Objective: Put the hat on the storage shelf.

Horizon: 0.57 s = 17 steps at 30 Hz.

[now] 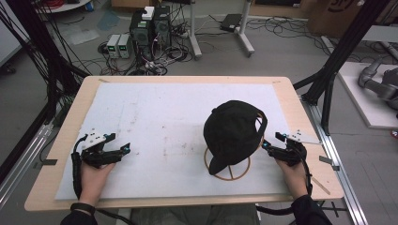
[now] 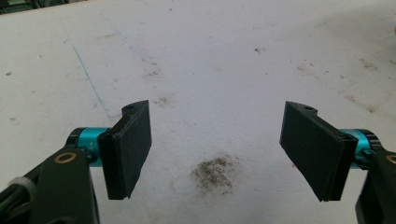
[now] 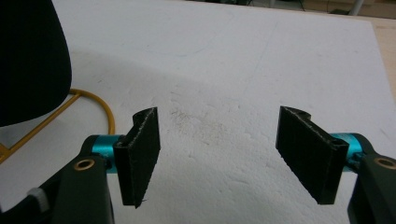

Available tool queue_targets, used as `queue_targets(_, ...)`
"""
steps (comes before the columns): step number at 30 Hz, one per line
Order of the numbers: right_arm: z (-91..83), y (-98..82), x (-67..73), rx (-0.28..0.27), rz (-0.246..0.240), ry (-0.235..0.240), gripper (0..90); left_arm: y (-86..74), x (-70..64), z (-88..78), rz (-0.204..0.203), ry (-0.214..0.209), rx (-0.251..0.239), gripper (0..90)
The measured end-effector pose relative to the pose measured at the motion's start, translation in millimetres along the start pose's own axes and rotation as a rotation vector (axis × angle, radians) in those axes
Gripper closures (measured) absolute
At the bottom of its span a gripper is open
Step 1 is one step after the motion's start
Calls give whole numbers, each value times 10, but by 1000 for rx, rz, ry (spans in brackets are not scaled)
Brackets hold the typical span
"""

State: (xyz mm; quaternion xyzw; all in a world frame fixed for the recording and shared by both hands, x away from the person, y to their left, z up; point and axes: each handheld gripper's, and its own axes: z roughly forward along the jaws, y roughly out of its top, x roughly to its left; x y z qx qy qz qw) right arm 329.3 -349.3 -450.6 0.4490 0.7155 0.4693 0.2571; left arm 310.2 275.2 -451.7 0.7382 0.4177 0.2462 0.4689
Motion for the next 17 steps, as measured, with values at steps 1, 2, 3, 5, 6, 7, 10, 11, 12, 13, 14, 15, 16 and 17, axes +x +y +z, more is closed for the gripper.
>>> queue_targets(1,6,-1,5,3,-6,3,305,0,0,0,0,0,0,251)
queue_targets(2,9,1,8,4,-11,2,305,1,-3,0,2,1,1,251)
queue_targets(3,12,1,9,7,-15,2,305,0,-4,1,4,1,1,250)
queue_targets(5,17,4,7,15,-15,7,301,1,-7,2,7,2,1,251)
queue_targets(6,21,5,5,20,-11,7,299,1,-8,3,8,3,2,251)
queue_targets(7,25,6,2,23,-9,9,297,2,-9,3,9,3,3,250)
queue_targets(10,37,9,-4,33,-8,12,293,2,-12,5,10,4,6,250)
queue_targets(11,37,9,-4,33,-8,12,293,3,-14,7,12,5,7,250)
queue_targets(12,42,12,-3,43,-6,16,290,4,-18,11,16,6,10,250)
queue_targets(13,45,12,-2,44,-5,16,290,4,-21,11,17,5,13,250)
queue_targets(14,47,13,-3,47,-7,17,290,5,-22,13,20,5,14,250)
queue_targets(15,47,13,-3,47,-7,17,290,5,-22,13,20,5,14,250)
queue_targets(16,54,14,-5,50,-8,19,288,5,-23,13,21,5,14,250)
queue_targets(17,54,14,-5,50,-8,19,288,5,-24,15,20,5,13,250)
